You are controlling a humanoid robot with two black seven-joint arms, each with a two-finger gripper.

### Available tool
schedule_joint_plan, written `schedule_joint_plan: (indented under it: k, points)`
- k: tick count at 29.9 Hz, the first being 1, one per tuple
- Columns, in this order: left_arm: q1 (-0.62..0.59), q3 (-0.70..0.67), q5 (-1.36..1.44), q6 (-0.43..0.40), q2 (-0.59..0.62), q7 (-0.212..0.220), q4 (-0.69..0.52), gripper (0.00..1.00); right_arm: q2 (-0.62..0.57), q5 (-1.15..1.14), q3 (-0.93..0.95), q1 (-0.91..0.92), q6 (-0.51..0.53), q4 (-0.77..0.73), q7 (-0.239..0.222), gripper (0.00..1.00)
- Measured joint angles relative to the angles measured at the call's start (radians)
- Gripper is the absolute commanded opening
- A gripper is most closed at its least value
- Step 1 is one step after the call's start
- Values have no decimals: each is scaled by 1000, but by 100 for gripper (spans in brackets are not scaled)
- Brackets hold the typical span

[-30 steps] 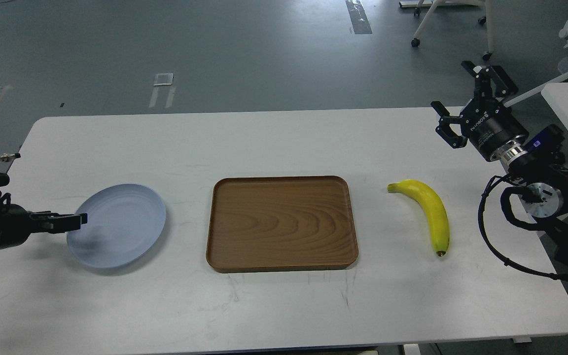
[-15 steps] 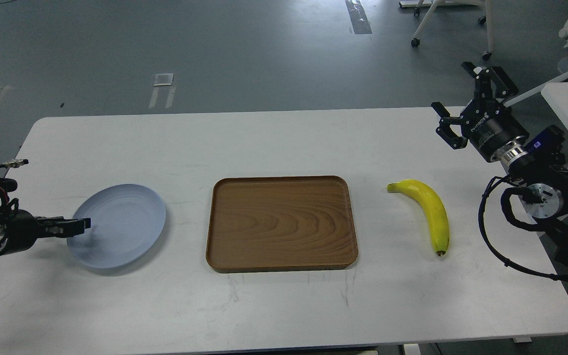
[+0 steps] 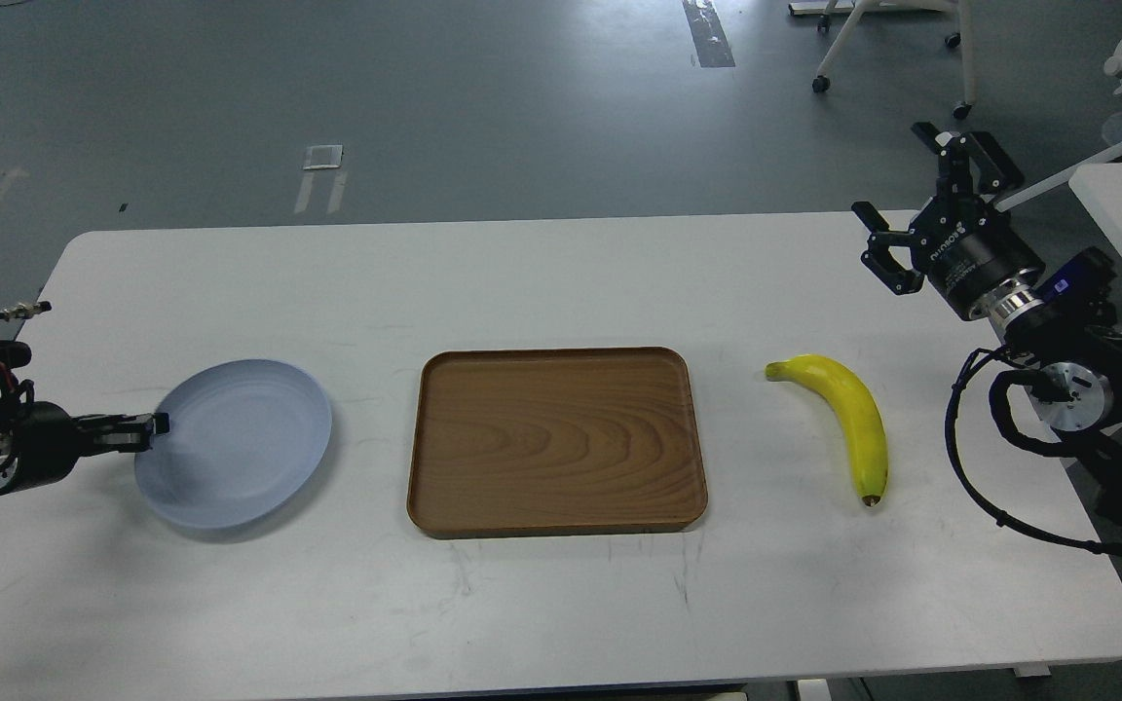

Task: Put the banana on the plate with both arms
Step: 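Grasp the rim of the light blue plate with the left gripper, then lift the plate with the left gripper and carry it onto the wooden tray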

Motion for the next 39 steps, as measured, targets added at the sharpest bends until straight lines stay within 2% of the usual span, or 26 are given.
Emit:
schedule_joint_plan:
  k: [10, 14, 19, 30, 39]
  points:
    - [-141, 0, 1, -32, 35, 1, -117, 0, -2, 0, 0, 0, 0, 3, 0, 100]
    - [-226, 1, 6, -84, 37, 1, -237, 0, -4, 1, 7, 10, 0, 4, 0, 100]
    - [-302, 1, 13, -146, -17, 0, -308, 0, -9, 3, 10, 57, 0, 4, 0, 100]
    - [-329, 26, 21, -179, -247, 0, -295, 0, 25, 3, -15, 250, 0, 0, 0, 100]
    - [-332, 42, 15, -203, -411, 0, -151, 0, 39, 2, -47, 270, 0, -1, 0, 100]
